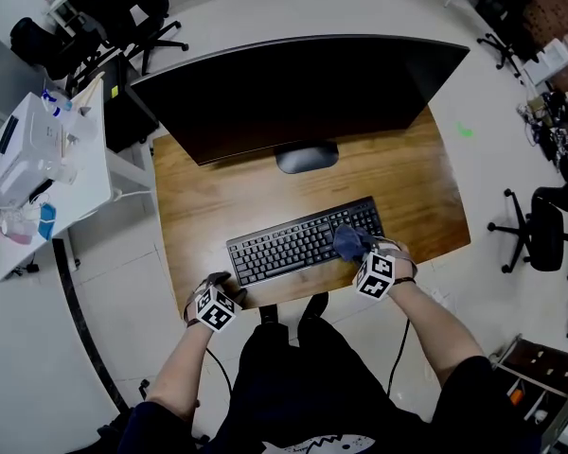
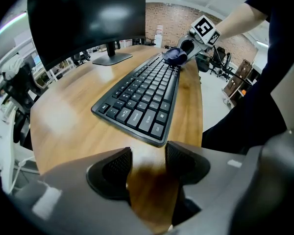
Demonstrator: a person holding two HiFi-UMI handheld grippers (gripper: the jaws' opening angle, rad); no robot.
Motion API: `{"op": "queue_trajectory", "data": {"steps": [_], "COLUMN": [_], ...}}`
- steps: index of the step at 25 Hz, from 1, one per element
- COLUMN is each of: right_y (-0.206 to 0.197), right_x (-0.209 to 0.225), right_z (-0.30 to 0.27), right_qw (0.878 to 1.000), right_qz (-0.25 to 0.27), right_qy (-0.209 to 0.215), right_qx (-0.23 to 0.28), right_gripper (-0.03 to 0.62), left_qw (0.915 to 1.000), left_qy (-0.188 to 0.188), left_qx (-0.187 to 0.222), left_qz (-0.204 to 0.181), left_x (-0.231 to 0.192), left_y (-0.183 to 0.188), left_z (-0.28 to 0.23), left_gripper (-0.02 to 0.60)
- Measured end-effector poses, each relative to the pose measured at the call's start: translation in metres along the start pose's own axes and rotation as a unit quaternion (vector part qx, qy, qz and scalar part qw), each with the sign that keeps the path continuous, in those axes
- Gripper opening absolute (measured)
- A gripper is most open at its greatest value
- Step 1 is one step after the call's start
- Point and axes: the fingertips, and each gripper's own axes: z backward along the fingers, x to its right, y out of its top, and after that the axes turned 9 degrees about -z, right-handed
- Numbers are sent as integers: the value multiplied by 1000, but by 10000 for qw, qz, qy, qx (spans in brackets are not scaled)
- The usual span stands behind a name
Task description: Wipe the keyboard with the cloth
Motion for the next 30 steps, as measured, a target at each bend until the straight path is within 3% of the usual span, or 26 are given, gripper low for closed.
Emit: {"op": "queue_trajectory", "data": {"steps": [6,11,15,19,30], "right_y": [-41,-19,0,-4,-39], "right_x": [34,77,101,96,22], "right_z": [7,22,4,-12,5], "right_qw": [9986,9979,9992,9983,9969], "right_qz": [-281,-512,-201,18,-655], "right_qy": [-247,-396,-280,-185,-13], "right_qx": [-387,-49,-212,-548,-435], "right_gripper": [126,127,129,129,129], "left_qw": [10000,10000,10000,10000,10000], "left_qy": [22,43,48,25,13], "left_qx": [2,-20,-38,-75,-63], "left_qz": [21,17,46,29,19], "left_x": [1,0,0,0,1], "left_y": [0,0,0,1,0], "left_z": [-1,-1,-1,-2,-3], "left_gripper": [227,227,227,227,229]}}
